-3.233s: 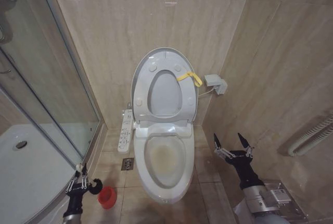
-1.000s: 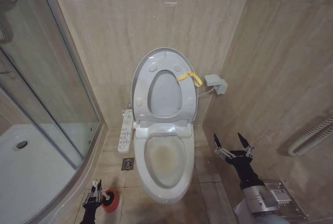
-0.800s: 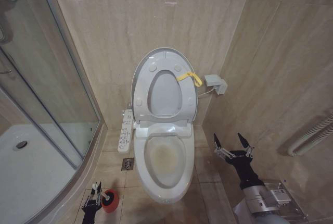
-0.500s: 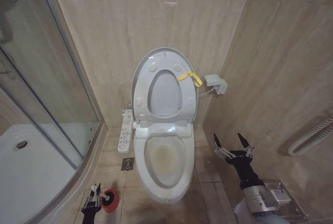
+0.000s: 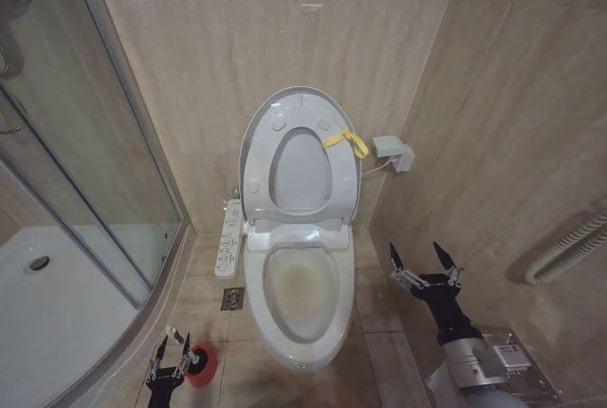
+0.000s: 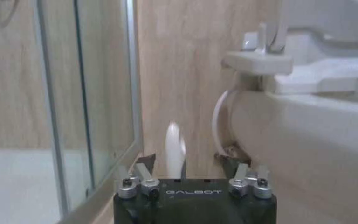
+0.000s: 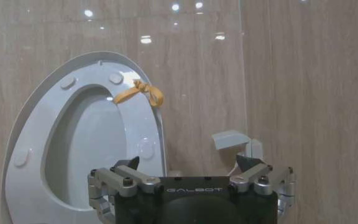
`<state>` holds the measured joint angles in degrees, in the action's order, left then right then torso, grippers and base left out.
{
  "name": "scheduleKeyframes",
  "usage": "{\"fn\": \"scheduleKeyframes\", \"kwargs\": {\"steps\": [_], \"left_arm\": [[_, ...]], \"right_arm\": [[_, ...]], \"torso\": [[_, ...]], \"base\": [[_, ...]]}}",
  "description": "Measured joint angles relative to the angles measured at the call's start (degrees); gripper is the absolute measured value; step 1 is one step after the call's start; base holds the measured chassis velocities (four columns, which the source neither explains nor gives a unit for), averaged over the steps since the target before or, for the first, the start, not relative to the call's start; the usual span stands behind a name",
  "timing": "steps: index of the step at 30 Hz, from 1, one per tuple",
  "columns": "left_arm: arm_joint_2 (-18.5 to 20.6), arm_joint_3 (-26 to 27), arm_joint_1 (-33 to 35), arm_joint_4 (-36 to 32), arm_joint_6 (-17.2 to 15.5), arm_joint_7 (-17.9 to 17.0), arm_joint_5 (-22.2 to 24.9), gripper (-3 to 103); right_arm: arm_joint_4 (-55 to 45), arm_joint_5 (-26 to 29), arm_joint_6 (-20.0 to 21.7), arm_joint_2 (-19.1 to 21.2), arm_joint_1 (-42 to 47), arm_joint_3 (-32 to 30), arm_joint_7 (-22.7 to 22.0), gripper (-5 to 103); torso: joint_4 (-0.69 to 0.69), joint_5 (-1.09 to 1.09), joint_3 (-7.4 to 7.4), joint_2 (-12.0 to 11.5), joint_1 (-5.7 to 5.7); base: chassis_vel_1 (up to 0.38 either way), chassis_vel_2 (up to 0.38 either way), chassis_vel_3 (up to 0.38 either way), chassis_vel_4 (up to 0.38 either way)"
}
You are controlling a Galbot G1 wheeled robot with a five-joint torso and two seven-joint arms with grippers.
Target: Open the toilet lid, clean the toilet bowl with a toilet brush, close the toilet lid, and flush.
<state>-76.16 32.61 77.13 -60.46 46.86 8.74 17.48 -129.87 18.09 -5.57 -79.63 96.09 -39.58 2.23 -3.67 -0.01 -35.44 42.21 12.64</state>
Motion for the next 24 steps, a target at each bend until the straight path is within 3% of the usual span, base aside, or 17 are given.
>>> {"fn": "scheduleKeyframes", "kwargs": {"steps": [2, 3, 9, 10, 12, 15, 16, 19, 21, 22, 24], "left_arm": [[0.0, 0.6, 1.2, -2.3, -0.1, 0.3, -0.7, 52], [0.0, 1.0, 2.2, -4.0, -0.1, 0.6, -1.2, 79], [-0.7, 3.0, 8.3, -14.2, -0.2, 0.7, -2.8, 79], [-0.8, 3.3, 10.2, -18.0, -0.3, 0.0, -2.8, 100], [-0.9, 3.6, 11.6, -21.0, -1.0, -0.4, -2.8, 100], [-1.1, 4.4, 17.6, -34.6, -5.7, -0.8, -1.6, 100], [-1.1, 4.4, 17.6, -34.6, -5.7, -0.8, -1.6, 100], [-1.8, 4.6, 22.3, -49.5, -12.3, -3.8, -0.5, 100], [-1.9, 4.7, 23.1, -52.1, -13.8, -4.7, -0.5, 100], [-2.1, 4.4, 24.6, -58.2, -17.9, -7.8, -1.0, 100], [-2.0, 4.9, 25.2, -62.4, -22.2, -10.0, -2.7, 100]], "right_arm": [[0.0, 0.0, 0.0, 0.0, 0.0, 0.0, 0.0, 100], [0.0, 0.0, 0.0, 0.0, 0.0, 0.0, 0.0, 100], [0.0, 0.0, 0.0, 0.0, 0.0, 0.0, 0.0, 100], [0.0, 0.0, 0.0, 0.0, 0.0, 0.0, 0.0, 100], [0.0, 0.0, 0.0, 0.0, 0.0, 0.0, 0.0, 100], [0.0, 0.0, 0.0, 0.0, 0.0, 0.0, 0.0, 100], [0.0, 0.0, 0.0, 0.0, 0.0, 0.0, 0.0, 100], [0.0, 0.0, 0.0, 0.0, 0.0, 0.0, 0.0, 100], [0.0, 0.0, 0.0, 0.0, 0.0, 0.0, 0.0, 100], [0.0, 0.0, 0.0, 0.0, 0.0, 0.0, 0.0, 100], [0.0, 0.0, 0.0, 0.0, 0.0, 0.0, 0.0, 100]], "torso": [[0.00, 0.00, 0.00, 0.0, 0.00], [0.00, 0.00, 0.00, 0.0, 0.00], [0.01, 0.00, 0.00, 0.0, 0.00], [0.01, 0.00, 0.00, 0.0, 0.00], [0.00, 0.00, 0.00, 0.0, 0.00], [0.00, 0.01, 0.00, 0.0, 0.00], [0.00, 0.01, 0.00, 0.0, 0.00], [0.00, 0.02, 0.00, 0.0, 0.00], [-0.01, 0.04, 0.00, 0.0, 0.00], [0.01, 0.02, 0.00, 0.0, 0.00], [0.00, 0.03, 0.00, 0.0, 0.00]], "base": [[0.000, 0.000, 0.000, 0.000], [0.000, 0.000, 0.000, 0.000], [0.000, 0.000, 0.000, 0.000], [0.000, 0.000, 0.000, 0.000], [0.000, 0.000, 0.000, 0.000], [0.000, 0.000, 0.000, 0.000], [0.000, 0.000, 0.000, 0.000], [0.000, 0.000, 0.000, 0.000], [0.000, 0.000, 0.000, 0.000], [0.000, 0.000, 0.000, 0.000], [0.000, 0.000, 0.000, 0.000]]}}
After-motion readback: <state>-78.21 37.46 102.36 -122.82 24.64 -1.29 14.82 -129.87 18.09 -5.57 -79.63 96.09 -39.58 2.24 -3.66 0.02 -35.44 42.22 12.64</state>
